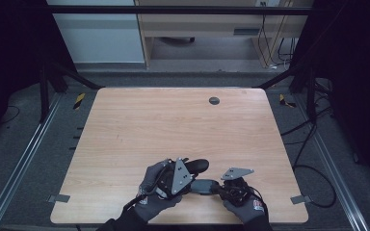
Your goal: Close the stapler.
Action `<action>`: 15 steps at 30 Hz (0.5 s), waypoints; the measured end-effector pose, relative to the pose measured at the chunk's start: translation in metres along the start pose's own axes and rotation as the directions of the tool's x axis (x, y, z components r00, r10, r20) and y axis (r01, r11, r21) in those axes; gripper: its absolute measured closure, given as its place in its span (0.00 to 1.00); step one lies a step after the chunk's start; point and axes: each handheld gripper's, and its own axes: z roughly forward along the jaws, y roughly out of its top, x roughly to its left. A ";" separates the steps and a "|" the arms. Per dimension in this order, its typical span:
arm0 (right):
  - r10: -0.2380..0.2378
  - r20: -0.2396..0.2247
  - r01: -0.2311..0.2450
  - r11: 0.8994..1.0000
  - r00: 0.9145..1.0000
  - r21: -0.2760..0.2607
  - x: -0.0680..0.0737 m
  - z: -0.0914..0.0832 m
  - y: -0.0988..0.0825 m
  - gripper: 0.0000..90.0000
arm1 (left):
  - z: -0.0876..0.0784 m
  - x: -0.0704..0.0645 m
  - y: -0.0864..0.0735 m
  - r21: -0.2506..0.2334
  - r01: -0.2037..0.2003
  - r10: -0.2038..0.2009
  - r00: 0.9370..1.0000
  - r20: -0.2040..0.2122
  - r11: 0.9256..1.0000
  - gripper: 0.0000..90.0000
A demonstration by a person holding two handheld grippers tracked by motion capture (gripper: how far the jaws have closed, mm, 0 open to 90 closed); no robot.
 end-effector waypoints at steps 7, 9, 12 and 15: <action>-0.005 0.000 0.005 1.000 1.000 -0.003 0.000 0.000 0.000 1.00 | 0.008 -0.007 -0.001 0.019 -0.040 0.040 0.999 0.013 0.999 0.51; 0.002 0.001 -0.002 1.000 1.000 0.001 0.000 0.000 0.000 1.00 | 0.010 -0.009 -0.001 0.022 -0.047 0.047 0.999 0.017 0.999 0.51; 0.003 -0.001 -0.003 1.000 1.000 0.003 0.000 0.000 0.000 1.00 | 0.013 -0.011 -0.002 0.029 -0.063 0.062 0.998 0.021 0.998 0.50; -0.001 -0.001 0.001 1.000 1.000 0.001 0.000 0.000 0.000 1.00 | 0.016 -0.014 -0.002 0.038 -0.077 0.076 0.997 0.025 0.996 0.50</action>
